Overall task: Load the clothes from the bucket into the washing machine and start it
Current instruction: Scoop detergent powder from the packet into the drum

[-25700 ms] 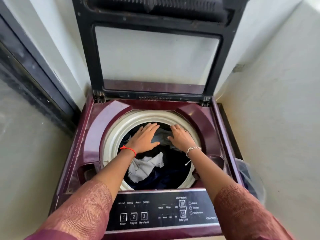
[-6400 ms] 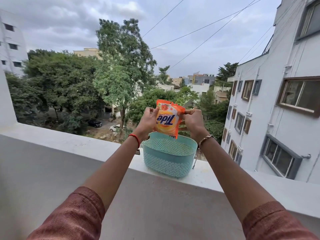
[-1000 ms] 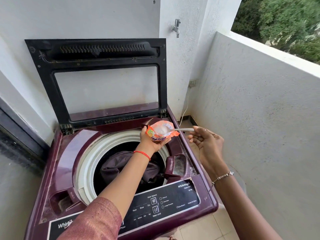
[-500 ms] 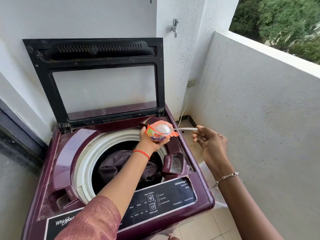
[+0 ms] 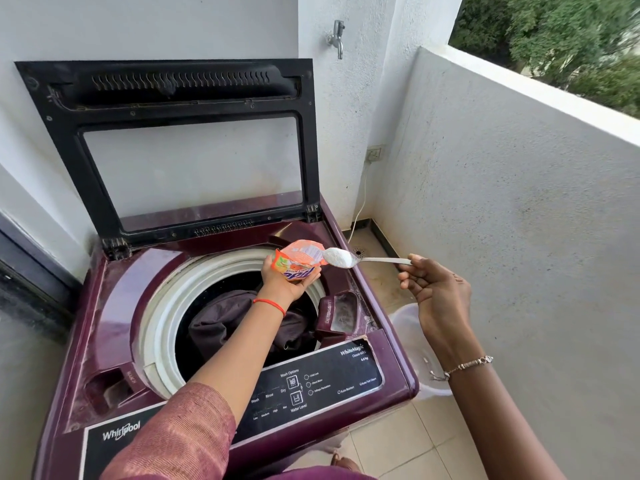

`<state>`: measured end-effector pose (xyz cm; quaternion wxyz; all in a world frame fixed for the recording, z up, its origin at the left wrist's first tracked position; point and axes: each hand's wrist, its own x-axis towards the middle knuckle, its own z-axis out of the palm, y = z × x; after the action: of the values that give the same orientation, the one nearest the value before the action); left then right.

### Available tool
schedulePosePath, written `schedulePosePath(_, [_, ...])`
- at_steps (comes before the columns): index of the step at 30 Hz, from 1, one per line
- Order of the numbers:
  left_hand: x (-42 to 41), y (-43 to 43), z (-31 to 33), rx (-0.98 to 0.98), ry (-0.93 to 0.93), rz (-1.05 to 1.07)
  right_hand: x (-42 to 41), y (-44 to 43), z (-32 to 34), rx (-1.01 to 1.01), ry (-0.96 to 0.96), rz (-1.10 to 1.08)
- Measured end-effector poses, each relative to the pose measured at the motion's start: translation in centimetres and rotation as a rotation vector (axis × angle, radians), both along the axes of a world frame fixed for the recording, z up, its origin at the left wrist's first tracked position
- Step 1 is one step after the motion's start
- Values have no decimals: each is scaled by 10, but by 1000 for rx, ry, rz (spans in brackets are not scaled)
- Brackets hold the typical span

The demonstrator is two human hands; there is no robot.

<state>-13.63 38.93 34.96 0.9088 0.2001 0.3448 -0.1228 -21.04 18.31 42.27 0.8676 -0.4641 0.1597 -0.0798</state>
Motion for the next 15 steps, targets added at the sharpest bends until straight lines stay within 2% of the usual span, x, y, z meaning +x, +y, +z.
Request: schedulePosePath(15, [-1,11,-10,32,15,27,-26,-11,-57,5,112,-158])
